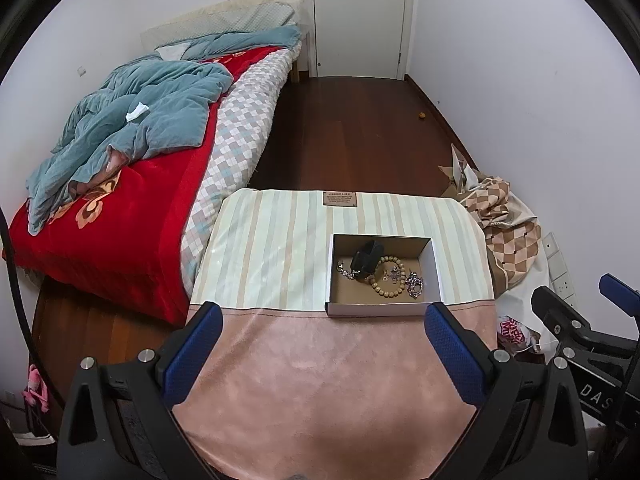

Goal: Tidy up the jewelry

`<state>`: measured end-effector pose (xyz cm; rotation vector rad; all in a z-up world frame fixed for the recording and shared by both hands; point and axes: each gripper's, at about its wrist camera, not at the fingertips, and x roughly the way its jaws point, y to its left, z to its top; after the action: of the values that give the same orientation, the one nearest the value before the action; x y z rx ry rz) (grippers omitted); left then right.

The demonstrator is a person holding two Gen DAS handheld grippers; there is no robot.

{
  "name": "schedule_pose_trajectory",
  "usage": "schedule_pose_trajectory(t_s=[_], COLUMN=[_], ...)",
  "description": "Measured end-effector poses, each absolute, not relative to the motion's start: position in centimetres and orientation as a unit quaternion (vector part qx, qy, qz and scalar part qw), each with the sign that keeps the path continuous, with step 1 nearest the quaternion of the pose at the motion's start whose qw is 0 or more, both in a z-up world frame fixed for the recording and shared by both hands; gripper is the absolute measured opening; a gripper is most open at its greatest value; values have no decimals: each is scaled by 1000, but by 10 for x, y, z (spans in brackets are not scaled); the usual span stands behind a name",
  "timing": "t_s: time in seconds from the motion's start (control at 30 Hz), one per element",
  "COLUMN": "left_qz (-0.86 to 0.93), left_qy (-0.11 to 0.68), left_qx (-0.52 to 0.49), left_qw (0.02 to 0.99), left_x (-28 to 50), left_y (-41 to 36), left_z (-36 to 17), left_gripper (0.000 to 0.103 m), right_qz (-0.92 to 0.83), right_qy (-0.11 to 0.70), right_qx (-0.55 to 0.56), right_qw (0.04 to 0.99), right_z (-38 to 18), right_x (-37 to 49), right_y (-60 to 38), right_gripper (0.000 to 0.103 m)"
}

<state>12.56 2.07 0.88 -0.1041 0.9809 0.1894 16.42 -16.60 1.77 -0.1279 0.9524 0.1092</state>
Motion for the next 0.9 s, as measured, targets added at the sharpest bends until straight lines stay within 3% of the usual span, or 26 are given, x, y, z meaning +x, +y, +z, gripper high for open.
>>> schedule_pose_trajectory(t_s=[0.9], left_qz=[99], left_qy=[463], left_qx=[-53], left_qw=[879], left_x=[121], left_y=[22], left_z=[7], left_gripper=[103], right_qz=[51], right_qy=[459], right_qx=[-61], right_qw=[885], right_z=[19], right_x=[164], right_y=[-171], right_gripper=[103])
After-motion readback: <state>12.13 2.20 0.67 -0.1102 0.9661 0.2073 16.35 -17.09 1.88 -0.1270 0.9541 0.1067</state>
